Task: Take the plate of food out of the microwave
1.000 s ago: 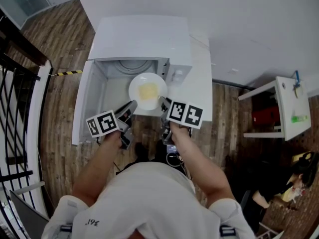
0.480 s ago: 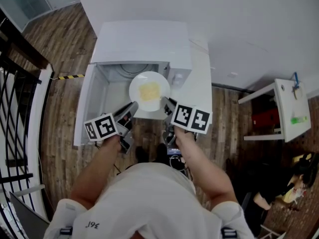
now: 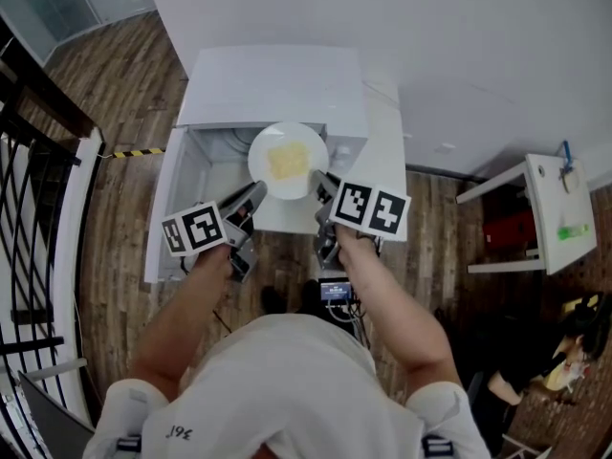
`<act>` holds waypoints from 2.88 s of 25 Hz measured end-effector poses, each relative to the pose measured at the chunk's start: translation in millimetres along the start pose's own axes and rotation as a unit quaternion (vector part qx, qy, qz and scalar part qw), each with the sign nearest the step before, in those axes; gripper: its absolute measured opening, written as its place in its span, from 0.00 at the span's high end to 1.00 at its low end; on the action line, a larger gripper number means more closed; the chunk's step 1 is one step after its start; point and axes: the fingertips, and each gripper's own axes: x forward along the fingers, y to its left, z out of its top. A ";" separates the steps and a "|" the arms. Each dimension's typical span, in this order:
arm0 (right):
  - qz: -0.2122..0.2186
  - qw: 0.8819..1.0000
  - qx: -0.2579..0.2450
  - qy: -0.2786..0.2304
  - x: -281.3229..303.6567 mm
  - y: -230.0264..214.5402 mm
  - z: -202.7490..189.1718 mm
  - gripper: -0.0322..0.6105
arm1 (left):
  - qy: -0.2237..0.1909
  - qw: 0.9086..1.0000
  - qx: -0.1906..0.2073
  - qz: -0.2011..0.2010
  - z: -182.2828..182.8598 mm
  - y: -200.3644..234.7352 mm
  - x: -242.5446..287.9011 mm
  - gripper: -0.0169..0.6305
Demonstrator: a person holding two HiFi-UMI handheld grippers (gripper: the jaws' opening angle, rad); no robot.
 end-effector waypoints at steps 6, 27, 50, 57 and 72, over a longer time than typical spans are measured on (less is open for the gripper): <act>-0.007 1.000 -0.005 -0.004 13.9 1.7 22.3 0.84 | 0.005 1.000 0.011 0.003 20.4 3.7 15.5 0.88; -0.038 0.999 -0.014 0.005 74.8 -2.6 79.6 0.84 | 0.030 0.999 0.018 0.025 77.1 29.6 64.6 0.88; -0.062 0.998 -0.014 0.022 112.6 -9.6 102.2 0.84 | 0.068 0.996 0.016 0.049 99.8 51.8 90.9 0.88; -0.070 0.997 -0.005 0.025 119.8 -13.9 101.9 0.84 | 0.073 0.995 0.022 0.060 103.4 57.3 95.7 0.88; -0.101 0.995 0.010 0.013 134.4 -21.2 124.0 0.84 | 0.087 0.996 -0.005 0.032 113.3 58.7 104.8 0.88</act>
